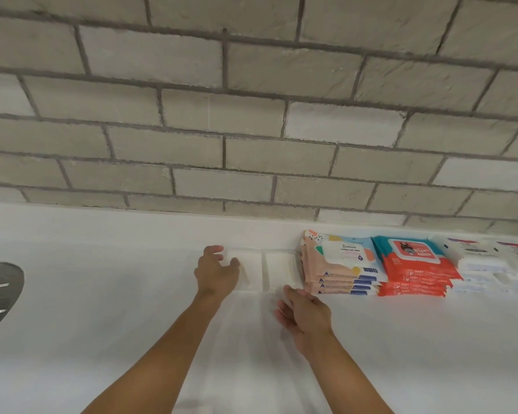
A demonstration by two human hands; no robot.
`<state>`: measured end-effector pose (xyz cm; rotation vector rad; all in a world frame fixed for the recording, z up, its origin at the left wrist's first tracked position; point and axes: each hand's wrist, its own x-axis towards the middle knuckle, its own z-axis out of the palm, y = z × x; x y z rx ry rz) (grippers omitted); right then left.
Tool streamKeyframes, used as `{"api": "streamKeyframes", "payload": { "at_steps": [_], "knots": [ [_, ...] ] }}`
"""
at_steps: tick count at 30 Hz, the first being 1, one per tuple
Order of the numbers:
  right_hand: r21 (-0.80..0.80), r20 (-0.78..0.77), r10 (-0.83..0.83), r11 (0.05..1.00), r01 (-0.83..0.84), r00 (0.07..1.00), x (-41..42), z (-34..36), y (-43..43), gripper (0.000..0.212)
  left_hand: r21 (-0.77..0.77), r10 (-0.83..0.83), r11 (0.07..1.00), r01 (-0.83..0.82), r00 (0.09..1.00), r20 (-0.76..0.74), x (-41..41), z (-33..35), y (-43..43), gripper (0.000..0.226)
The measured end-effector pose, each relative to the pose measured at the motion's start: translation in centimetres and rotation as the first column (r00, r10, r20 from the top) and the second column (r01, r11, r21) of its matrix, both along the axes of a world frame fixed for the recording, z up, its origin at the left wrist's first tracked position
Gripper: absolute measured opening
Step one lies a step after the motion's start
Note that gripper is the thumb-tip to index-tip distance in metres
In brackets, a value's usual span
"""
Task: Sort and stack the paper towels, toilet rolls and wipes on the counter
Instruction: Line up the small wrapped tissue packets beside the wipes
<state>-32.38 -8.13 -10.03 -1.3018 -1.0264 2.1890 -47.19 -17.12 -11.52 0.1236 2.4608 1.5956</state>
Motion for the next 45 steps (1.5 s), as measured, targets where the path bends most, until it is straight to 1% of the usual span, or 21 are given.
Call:
{"api": "streamKeyframes", "payload": {
  "at_steps": [4, 9, 12, 17, 21, 24, 26, 27, 29, 30, 31, 32, 33, 35, 37, 38, 39, 41, 42, 43, 45],
  "knots": [
    [0.095, -0.034, 0.106, 0.99, -0.103, 0.994, 1.4, 1.4, -1.4, 0.015, 0.062, -0.058, 0.996, 0.058, 0.998, -0.017, 1.8, 1.5, -1.9, 0.029],
    [0.251, 0.022, 0.207, 0.946, -0.206, 0.978, 4.4, 2.4, -3.6, 0.013, 0.089, -0.17, 0.981, 0.172, 0.985, -0.036, 4.6, 3.3, -5.5, 0.019],
    [0.327, 0.053, 0.264, 0.906, -0.267, 0.963, 6.3, 2.8, -5.1, 0.015, 0.065, -0.221, 0.973, 0.222, 0.975, -0.028, 6.5, 3.8, -8.1, 0.018],
    [0.445, 0.158, 0.395, 0.79, -0.423, 0.905, 9.1, 2.6, -7.8, 0.011, -0.027, -0.239, 0.971, 0.238, 0.969, -0.065, 9.9, 4.1, -12.6, 0.02],
    [0.525, 0.225, 0.47, 0.68, -0.512, 0.854, 10.9, 2.2, -9.6, 0.015, -0.112, -0.249, 0.965, 0.236, 0.961, -0.118, 12.6, 3.6, -15.8, 0.021],
    [0.59, 0.314, 0.499, 0.564, -0.578, 0.808, 12.3, 1.1, -11.0, 0.02, -0.164, -0.277, 0.953, 0.254, 0.951, -0.138, 14.6, 2.9, -18.0, 0.021],
    [0.614, 0.39, 0.525, 0.464, -0.639, 0.757, 13.3, 0.2, -11.9, 0.027, -0.198, -0.302, 0.941, 0.273, 0.944, -0.13, 15.9, 2.4, -19.1, 0.021],
    [0.619, 0.436, 0.544, 0.396, -0.678, 0.717, 13.8, -0.1, -12.4, 0.033, -0.218, -0.317, 0.933, 0.287, 0.941, -0.117, 16.5, 2.2, -19.6, 0.021],
    [0.62, 0.554, 0.57, 0.203, -0.758, 0.607, 14.6, -0.7, -13.2, 0.049, -0.261, -0.345, 0.913, 0.314, 0.935, -0.086, 17.5, 1.9, -20.5, 0.022],
    [0.616, 0.619, 0.555, 0.096, -0.782, 0.555, 14.9, -1.1, -13.7, 0.059, -0.283, -0.358, 0.903, 0.324, 0.931, -0.075, 18.0, 1.8, -20.8, 0.023],
    [0.608, 0.675, 0.522, 0.008, -0.794, 0.522, 15.1, -1.4, -14.1, 0.067, -0.304, -0.369, 0.893, 0.333, 0.927, -0.07, 18.4, 1.6, -21.2, 0.024],
    [0.602, 0.711, 0.486, -0.045, -0.797, 0.509, 15.3, -1.6, -14.5, 0.072, -0.321, -0.378, 0.884, 0.34, 0.924, -0.063, 18.8, 1.4, -21.5, 0.026],
    [0.601, 0.727, 0.458, -0.065, -0.796, 0.511, 15.4, -1.6, -14.8, 0.075, -0.332, -0.384, 0.877, 0.347, 0.922, -0.051, 19.2, 1.2, -21.7, 0.029],
    [0.603, 0.725, 0.443, -0.04, -0.797, 0.527, 15.5, -1.7, -15.0, 0.077, -0.332, -0.397, 0.869, 0.366, 0.917, -0.028, 19.8, 0.9, -22.2, 0.032],
    [0.603, 0.698, 0.466, 0.027, -0.797, 0.544, 15.6, -1.7, -14.9, 0.075, -0.318, -0.404, 0.869, 0.378, 0.915, -0.015, 20.3, 0.5, -22.6, 0.035],
    [0.612, 0.671, 0.484, 0.066, -0.788, 0.562, 15.7, -1.7, -14.8, 0.069, -0.314, -0.405, 0.869, 0.382, 0.914, -0.009, 20.5, 0.4, -22.8, 0.037],
    [0.627, 0.634, 0.502, 0.112, -0.771, 0.588, 15.7, -1.6, -14.7, 0.058, -0.315, -0.405, 0.869, 0.383, 0.914, -0.007, 20.6, 0.3, -22.9, 0.04],
    [0.663, 0.547, 0.529, 0.2, -0.722, 0.649, 15.9, -1.4, -14.6, 0.032, -0.323, -0.403, 0.867, 0.379, 0.915, -0.006, 20.8, 0.4, -23.4, 0.048],
    [0.676, 0.51, 0.538, 0.231, -0.699, 0.671, 15.9, -1.3, -14.6, 0.022, -0.322, -0.402, 0.867, 0.38, 0.916, -0.002, 20.9, 0.6, -23.6, 0.051],
    [0.687, 0.477, 0.549, 0.255, -0.681, 0.687, 16.0, -1.2, -14.6, 0.016, -0.317, -0.403, 0.868, 0.382, 0.915, -0.001, 21.0, 0.8, -23.8, 0.054],
    [0.69, 0.408, 0.597, 0.293, -0.662, 0.69, 16.1, -1.0, -14.6, 0.014, -0.29, -0.411, 0.872, 0.395, 0.912, 0.007, 21.3, 1.1, -24.1, 0.054]
  ]
}}
